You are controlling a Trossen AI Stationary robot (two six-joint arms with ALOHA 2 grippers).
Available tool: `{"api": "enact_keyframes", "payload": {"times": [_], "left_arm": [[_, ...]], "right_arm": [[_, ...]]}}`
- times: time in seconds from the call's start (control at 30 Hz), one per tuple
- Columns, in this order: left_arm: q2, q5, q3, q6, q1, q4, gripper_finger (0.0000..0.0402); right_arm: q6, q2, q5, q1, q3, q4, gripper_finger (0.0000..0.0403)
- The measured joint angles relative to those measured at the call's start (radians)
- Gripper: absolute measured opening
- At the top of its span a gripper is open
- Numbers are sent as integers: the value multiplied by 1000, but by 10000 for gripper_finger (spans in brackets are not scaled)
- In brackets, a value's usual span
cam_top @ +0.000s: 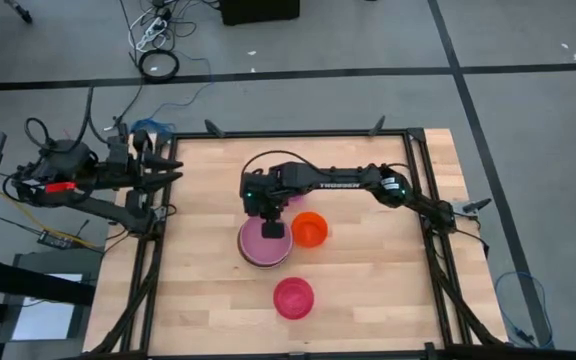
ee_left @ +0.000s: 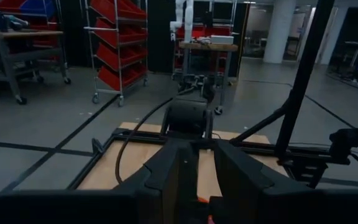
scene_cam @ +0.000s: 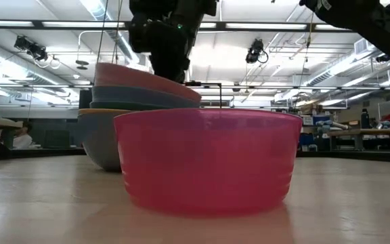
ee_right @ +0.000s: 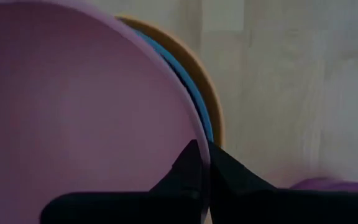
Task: Nest bowls inside each other
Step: Stack the pink bowl on the top of the blue bowl, then stack the orange bowl on the top of the pink bowl
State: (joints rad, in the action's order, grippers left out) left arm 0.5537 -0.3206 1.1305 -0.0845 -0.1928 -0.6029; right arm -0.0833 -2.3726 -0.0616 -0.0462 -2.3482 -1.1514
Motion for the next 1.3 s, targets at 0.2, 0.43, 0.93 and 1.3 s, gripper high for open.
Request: {"api": "enact_keyframes", "payload": {"times": [0.2, 0.43, 0.93, 1.3], "left_arm": [[-20, 0, 0, -2, 0, -20, 113], [-21, 1, 0, 0, 0, -26, 113], [-21, 2, -1, -11, 0, -36, 113], [-20, 2, -1, -20, 0, -46, 113]], "right_arm": [[21, 4, 1, -5, -7, 18, 30], [40, 8, 1, 4, -8, -73, 130], [139, 204, 281, -2, -8, -195, 172], [283, 232, 201, 95, 91, -375, 154]]}}
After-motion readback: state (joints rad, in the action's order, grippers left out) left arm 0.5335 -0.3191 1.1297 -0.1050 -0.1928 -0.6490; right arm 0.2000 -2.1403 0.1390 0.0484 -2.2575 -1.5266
